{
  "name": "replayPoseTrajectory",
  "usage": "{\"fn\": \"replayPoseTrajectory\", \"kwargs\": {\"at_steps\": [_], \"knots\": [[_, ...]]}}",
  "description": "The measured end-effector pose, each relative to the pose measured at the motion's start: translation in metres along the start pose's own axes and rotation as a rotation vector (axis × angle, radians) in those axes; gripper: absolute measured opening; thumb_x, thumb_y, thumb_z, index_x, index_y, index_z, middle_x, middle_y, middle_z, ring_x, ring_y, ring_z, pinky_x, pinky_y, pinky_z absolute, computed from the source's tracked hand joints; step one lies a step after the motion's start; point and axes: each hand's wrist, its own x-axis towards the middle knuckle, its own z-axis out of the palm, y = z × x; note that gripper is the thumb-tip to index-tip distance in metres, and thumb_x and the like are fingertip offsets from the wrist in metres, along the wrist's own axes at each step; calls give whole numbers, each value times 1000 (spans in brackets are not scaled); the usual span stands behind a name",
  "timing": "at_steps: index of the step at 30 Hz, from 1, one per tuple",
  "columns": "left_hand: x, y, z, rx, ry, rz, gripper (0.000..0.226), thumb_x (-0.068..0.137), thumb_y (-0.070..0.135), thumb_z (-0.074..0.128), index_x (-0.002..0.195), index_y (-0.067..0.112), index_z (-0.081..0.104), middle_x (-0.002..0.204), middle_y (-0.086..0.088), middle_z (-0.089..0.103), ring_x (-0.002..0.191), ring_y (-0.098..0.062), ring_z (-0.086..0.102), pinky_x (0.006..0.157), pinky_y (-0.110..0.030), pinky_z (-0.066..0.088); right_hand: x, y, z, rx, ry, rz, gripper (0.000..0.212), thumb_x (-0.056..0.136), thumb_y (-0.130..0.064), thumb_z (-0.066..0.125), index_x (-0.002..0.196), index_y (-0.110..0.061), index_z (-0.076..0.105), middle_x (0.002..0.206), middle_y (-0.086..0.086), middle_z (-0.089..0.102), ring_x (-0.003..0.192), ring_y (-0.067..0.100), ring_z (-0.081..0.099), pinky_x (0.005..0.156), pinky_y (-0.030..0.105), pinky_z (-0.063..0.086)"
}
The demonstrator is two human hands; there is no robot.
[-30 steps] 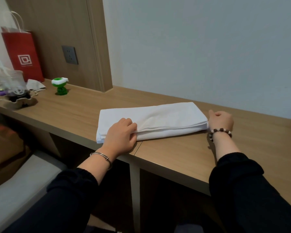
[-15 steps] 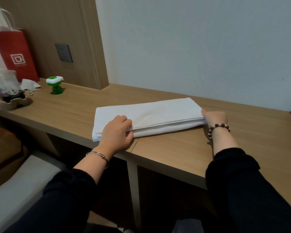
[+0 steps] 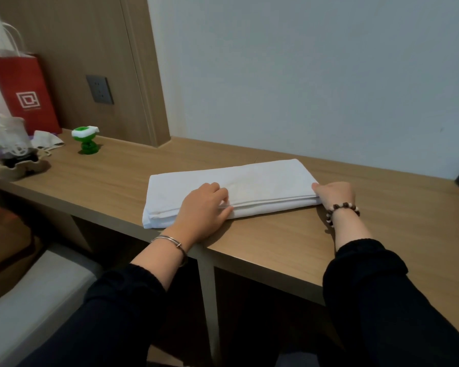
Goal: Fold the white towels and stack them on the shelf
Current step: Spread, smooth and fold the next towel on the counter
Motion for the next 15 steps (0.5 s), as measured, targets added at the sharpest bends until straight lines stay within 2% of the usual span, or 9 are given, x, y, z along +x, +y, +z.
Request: {"fn": "replayPoseTrajectory", "kwargs": {"at_steps": [3, 5, 9, 12, 15], "knots": [[16, 22, 9, -36, -11, 60, 19, 91, 33, 57, 99, 16, 60, 99, 1, 56, 96, -18, 50, 68, -25, 36, 1, 0, -1, -11, -5, -18, 34, 85, -25, 56, 78, 7, 67, 68, 19, 58, 47, 25, 46, 42, 23, 34], [25, 32, 14, -62, -30, 40, 22, 91, 34, 57, 104, 18, 61, 104, 2, 56, 100, -17, 50, 72, -28, 41, 1, 0, -2, -28, -21, -32, 26, 84, -21, 55, 69, 0, 59, 63, 15, 51, 50, 27, 46, 44, 26, 32], [41, 35, 17, -91, -142, -28, 33, 88, 43, 59, 113, 22, 63, 113, 3, 55, 106, -15, 49, 80, -31, 45, 6, 1, -2, -44, -60, -47, 21, 84, -18, 55, 71, -1, 55, 69, 15, 47, 54, 25, 39, 45, 28, 27], [47, 33, 14, -164, -223, -121, 31, 83, 44, 65, 107, 23, 68, 106, 5, 58, 100, -14, 53, 78, -28, 44, 8, 2, 0, -39, -60, -58, 21, 84, -16, 55, 70, -1, 55, 69, 14, 45, 62, 25, 40, 47, 30, 26], [52, 32, 10, -210, -267, -185, 23, 79, 37, 71, 96, 22, 67, 92, 8, 58, 93, -14, 56, 71, -25, 38, 8, 3, 3, -48, -44, -72, 22, 84, -16, 54, 67, -2, 50, 64, 13, 43, 54, 23, 35, 48, 30, 25]]}}
